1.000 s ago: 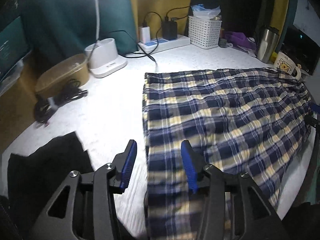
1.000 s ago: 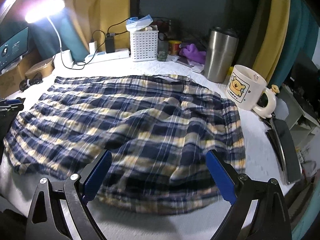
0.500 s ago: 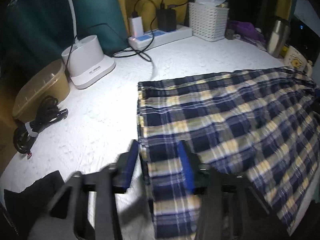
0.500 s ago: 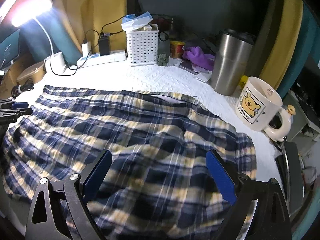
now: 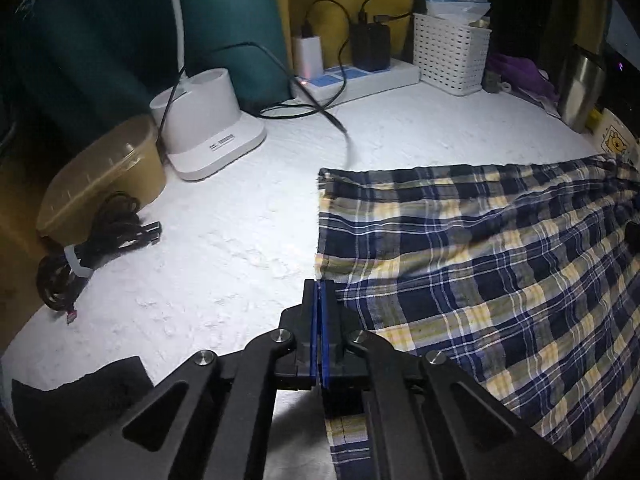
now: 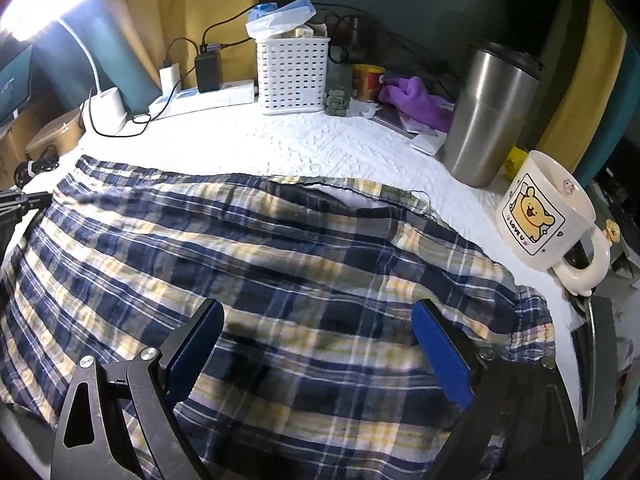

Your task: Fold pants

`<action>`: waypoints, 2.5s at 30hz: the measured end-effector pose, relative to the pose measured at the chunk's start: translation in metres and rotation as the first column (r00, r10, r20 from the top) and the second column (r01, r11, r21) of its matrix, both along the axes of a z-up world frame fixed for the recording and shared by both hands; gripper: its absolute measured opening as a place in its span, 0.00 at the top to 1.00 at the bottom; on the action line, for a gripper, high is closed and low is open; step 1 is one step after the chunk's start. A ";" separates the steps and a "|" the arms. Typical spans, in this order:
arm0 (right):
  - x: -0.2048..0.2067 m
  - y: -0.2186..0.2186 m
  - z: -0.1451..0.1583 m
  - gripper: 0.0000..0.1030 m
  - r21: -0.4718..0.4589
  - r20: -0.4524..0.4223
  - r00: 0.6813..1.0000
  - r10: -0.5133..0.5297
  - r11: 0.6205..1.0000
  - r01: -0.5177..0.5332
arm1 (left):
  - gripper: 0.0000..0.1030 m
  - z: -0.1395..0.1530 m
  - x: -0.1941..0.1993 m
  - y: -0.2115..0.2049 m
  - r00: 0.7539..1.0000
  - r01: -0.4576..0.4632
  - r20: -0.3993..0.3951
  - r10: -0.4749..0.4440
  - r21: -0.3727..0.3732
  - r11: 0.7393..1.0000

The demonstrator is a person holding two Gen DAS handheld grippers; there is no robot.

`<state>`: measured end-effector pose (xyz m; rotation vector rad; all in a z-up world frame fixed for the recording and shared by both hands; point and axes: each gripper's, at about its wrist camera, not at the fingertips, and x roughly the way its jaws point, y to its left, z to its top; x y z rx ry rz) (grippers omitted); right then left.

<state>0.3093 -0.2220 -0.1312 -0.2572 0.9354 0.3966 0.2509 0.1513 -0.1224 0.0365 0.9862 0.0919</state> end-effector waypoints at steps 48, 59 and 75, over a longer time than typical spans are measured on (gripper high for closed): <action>0.055 0.002 -0.006 0.12 -0.018 -0.032 0.993 -0.114 0.993 0.114 | 0.94 0.021 0.060 0.012 0.997 -0.027 0.073 0.024 0.031 0.999; 0.016 -0.003 0.015 0.12 0.002 0.004 0.994 -0.107 0.994 0.107 | 0.94 0.030 0.007 -0.008 0.997 0.002 0.082 0.000 -0.026 1.000; -0.042 -0.012 0.019 0.12 0.041 -0.005 0.997 -0.080 0.996 0.080 | 0.94 0.018 -0.061 -0.063 0.999 0.033 0.021 -0.030 -0.140 0.990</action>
